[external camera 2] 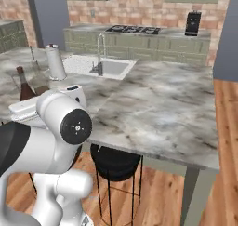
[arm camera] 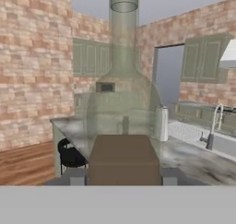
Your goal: The dining table condiment station is running low on oil/vinegar bottle. Refill the condiment station by opening the cabinet and taking the oil/vinegar bottle from the cabinet and placing it on the dining table.
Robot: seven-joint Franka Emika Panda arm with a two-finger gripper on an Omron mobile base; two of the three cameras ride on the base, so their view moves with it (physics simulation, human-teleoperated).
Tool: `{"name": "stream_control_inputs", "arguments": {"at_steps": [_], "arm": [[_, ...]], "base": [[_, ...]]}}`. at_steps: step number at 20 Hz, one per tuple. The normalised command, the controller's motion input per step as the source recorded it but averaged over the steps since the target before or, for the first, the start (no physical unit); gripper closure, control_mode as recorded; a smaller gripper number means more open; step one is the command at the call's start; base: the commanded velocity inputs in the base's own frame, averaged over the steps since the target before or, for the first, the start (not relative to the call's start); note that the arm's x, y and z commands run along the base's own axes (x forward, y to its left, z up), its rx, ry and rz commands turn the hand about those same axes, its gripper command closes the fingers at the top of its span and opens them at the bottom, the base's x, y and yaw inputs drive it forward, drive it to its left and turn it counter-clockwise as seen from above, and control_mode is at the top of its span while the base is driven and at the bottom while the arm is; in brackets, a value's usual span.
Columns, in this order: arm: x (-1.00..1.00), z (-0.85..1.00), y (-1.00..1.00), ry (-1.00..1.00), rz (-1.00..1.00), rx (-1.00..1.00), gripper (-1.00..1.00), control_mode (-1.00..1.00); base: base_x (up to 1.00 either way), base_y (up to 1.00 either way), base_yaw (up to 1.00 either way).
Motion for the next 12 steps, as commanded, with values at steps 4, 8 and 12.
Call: {"name": "stream_control_inputs", "arguments": {"at_steps": [4, 8, 12], "arm": [[0.0, 0.0, 0.0, 0.0, 0.0, 0.0, 1.0, 1.0], [0.0, 0.0, 0.0, 0.0, 0.0, 0.0, 1.0, 1.0], [0.0, 0.0, 0.0, 0.0, 0.0, 0.0, 1.0, 1.0]], "base": [[0.1, 1.0, -0.39], [0.15, 1.0, -0.38], [0.37, 1.0, -0.31]]}}
